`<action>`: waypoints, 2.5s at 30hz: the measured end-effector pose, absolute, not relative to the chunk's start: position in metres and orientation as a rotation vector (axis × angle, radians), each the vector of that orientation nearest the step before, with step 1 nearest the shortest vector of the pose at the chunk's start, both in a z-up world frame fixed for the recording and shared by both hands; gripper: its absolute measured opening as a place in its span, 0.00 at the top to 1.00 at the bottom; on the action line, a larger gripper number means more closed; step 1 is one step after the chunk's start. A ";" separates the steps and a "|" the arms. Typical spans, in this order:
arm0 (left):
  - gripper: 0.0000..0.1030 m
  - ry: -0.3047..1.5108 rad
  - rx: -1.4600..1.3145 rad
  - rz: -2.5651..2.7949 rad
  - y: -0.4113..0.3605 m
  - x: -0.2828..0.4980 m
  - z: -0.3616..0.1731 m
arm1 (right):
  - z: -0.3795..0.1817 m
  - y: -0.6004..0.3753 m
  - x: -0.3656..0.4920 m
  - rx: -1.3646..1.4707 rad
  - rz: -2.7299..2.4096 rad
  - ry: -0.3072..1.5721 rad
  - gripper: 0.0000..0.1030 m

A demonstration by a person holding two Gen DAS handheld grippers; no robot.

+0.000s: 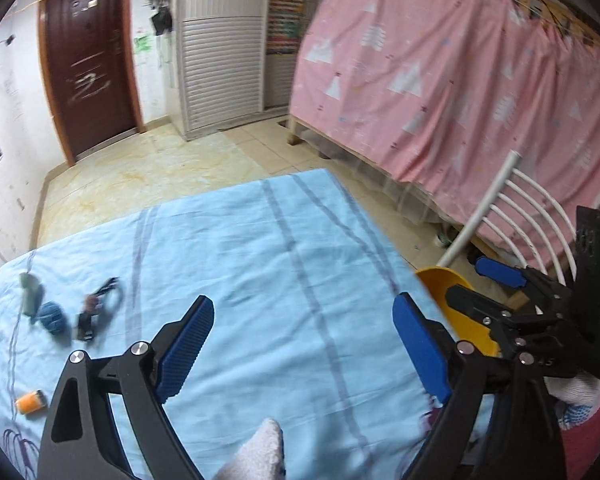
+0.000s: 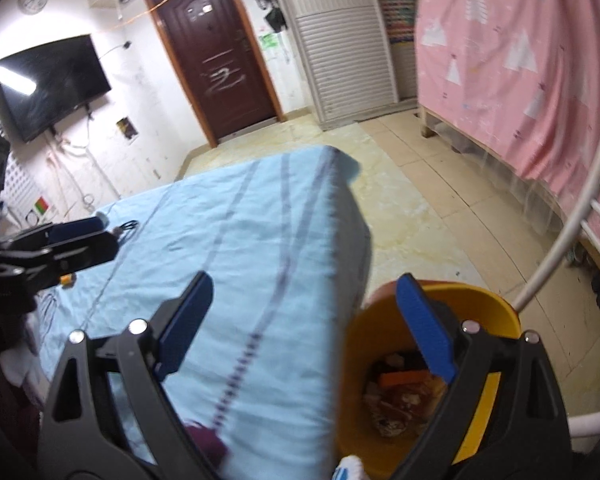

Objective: Collect trash
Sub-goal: 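Return both open tools to the items on the bed, then grasp the black cable with the right tool while the left tool grasps the orange roll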

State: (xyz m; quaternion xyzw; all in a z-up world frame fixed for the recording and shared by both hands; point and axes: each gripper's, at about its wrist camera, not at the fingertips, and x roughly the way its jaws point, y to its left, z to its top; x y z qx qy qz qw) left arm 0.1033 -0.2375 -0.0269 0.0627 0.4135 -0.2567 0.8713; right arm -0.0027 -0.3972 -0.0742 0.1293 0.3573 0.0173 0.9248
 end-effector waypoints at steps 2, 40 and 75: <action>0.20 0.861 0.121 -0.512 -0.220 0.109 -0.026 | -0.070 -0.383 0.005 0.243 0.055 0.737 0.13; 0.18 0.926 0.010 -0.206 0.034 0.130 -0.081 | -0.087 -0.134 0.130 -0.066 0.355 0.875 0.10; 0.52 0.919 0.101 -0.149 0.017 0.119 -0.101 | -0.112 -0.090 0.179 -0.175 0.315 0.947 0.48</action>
